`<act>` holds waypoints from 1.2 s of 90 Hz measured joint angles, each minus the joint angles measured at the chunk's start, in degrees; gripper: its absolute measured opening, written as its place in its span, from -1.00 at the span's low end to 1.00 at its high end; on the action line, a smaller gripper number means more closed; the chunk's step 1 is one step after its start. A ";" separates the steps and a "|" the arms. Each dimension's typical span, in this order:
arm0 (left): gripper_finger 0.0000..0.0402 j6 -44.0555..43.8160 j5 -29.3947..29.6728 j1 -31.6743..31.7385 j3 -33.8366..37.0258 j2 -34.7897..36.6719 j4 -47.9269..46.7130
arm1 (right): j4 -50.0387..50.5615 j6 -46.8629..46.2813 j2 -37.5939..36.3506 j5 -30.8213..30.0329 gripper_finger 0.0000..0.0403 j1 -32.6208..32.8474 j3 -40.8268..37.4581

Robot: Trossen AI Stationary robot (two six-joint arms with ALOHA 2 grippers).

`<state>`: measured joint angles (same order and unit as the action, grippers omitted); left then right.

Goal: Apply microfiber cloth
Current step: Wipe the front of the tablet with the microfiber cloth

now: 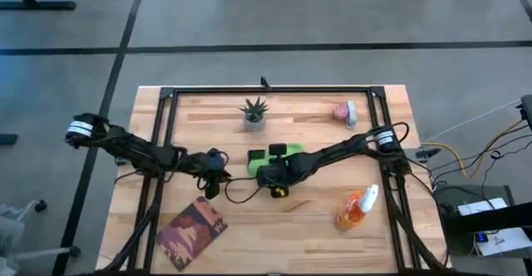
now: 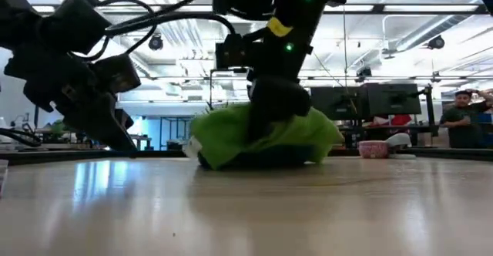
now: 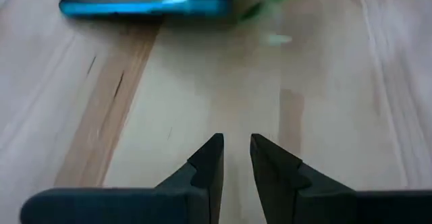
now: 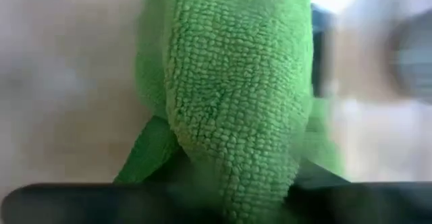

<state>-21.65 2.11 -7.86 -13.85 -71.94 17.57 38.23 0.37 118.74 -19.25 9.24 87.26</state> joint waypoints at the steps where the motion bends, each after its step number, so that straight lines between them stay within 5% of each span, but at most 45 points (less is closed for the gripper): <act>1: -0.71 0.00 0.00 0.00 0.00 -0.16 0.20 | 0.03 0.01 0.00 0.00 -0.54 0.01 -0.01; 17: -0.71 -0.10 -0.02 0.00 -0.04 -2.39 1.88 | -0.06 0.34 -0.11 0.63 -0.46 -0.12 -0.04; 44: -0.71 0.09 -0.02 0.00 -0.07 -3.26 4.70 | -1.06 1.63 -1.62 -0.19 -0.94 -1.29 0.36; 78: -0.71 1.00 0.20 -2.07 -0.09 -2.54 8.13 | -9.78 1.72 -1.65 0.05 -0.97 -4.46 0.36; 108: -0.71 -7.76 -5.03 -10.95 -0.09 1.06 7.92 | -16.96 4.01 -1.84 21.11 -0.98 -1.50 0.36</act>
<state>-29.41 -2.92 -18.81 -13.93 -70.87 25.50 21.27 4.38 116.90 1.87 7.74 87.61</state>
